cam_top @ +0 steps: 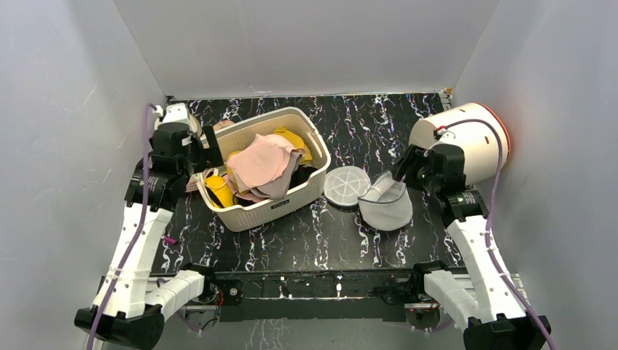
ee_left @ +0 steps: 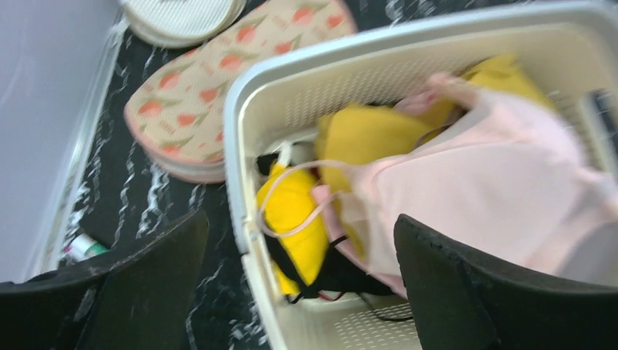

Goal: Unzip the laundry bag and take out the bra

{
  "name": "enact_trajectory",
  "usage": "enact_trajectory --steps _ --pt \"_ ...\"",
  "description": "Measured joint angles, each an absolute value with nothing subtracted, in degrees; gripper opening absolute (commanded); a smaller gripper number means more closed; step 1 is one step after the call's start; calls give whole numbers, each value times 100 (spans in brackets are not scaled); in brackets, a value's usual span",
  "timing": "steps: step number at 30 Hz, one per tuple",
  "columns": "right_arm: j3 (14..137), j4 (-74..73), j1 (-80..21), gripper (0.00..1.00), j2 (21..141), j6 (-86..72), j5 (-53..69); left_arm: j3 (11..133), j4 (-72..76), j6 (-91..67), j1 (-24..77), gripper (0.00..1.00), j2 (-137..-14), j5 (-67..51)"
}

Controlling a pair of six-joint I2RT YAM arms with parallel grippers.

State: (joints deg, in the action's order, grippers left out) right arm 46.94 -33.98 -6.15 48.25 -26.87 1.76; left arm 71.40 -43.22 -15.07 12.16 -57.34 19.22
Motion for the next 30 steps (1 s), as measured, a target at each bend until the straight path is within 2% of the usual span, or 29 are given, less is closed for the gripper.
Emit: enact_trajectory --steps 3,8,10,13,14,18,23,25,28,30 --pt "5290 -3533 -615 68 4936 -2322 567 7249 -3809 -1551 1214 99 -5520 1544" --pt "5894 -3385 -735 72 5457 -1929 1844 7264 -2519 -1656 1216 98 -5253 1031" --pt "5940 -3391 -1087 74 5714 -1865 1942 7284 -2018 -1653 1216 98 -5304 932" --pt "5981 -3470 -2073 77 6243 -1745 1621 7382 -1341 -1533 1219 98 -5544 891" --pt "6016 -3538 -2755 77 6514 -1680 1437 7358 -1133 -1444 1238 98 -5629 904" --pt "6287 -3791 -4139 82 6982 -1334 718 6781 -390 -978 1411 98 -5784 1258" --pt "6193 -3680 -4534 86 6906 -274 82 5865 -62 -720 1498 98 -5739 1826" --pt "5833 -3476 -4580 86 6672 399 12 5699 -45 -659 1525 98 -5675 1979" --pt "5026 -3326 -4744 95 6171 1837 25 5636 21 -572 1601 98 -5513 2165" --pt "4515 -3094 -4856 95 5909 2641 -69 5634 126 -502 1682 98 -5367 2235"
